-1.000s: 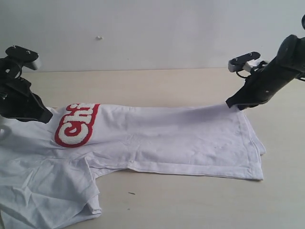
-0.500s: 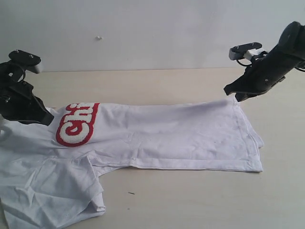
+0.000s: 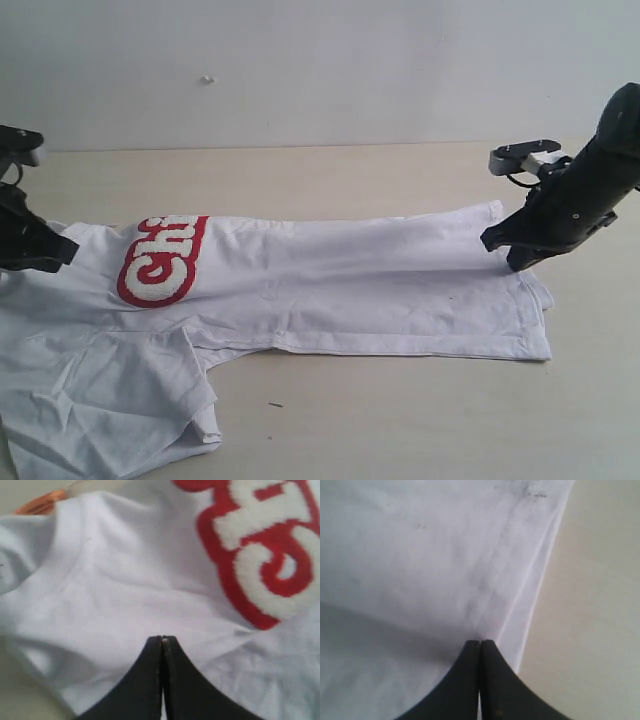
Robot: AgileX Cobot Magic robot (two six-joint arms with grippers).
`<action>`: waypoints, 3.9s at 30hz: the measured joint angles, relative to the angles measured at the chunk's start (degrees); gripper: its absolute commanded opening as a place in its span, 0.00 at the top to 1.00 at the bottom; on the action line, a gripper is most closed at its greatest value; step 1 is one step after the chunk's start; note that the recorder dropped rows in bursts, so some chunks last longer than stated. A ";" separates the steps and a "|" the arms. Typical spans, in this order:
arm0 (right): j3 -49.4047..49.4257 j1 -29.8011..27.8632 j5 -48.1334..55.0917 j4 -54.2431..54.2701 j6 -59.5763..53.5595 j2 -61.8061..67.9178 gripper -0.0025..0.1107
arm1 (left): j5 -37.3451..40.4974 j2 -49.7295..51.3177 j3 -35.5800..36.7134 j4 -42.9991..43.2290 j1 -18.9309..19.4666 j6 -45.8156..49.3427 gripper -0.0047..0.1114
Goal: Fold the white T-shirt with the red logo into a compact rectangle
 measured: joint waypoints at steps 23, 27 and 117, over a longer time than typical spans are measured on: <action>0.00 8.96 7.94 -17.59 14.06 -2.15 0.98 | -6.53 17.62 -10.02 0.30 6.06 -13.75 0.96; -0.15 8.96 8.57 -18.19 14.42 0.32 0.98 | -5.21 17.91 -11.23 -0.41 6.18 -13.84 0.96; 8.09 8.96 3.65 -10.50 13.51 -12.86 0.75 | 10.35 -5.82 15.80 38.17 -43.00 -32.18 0.96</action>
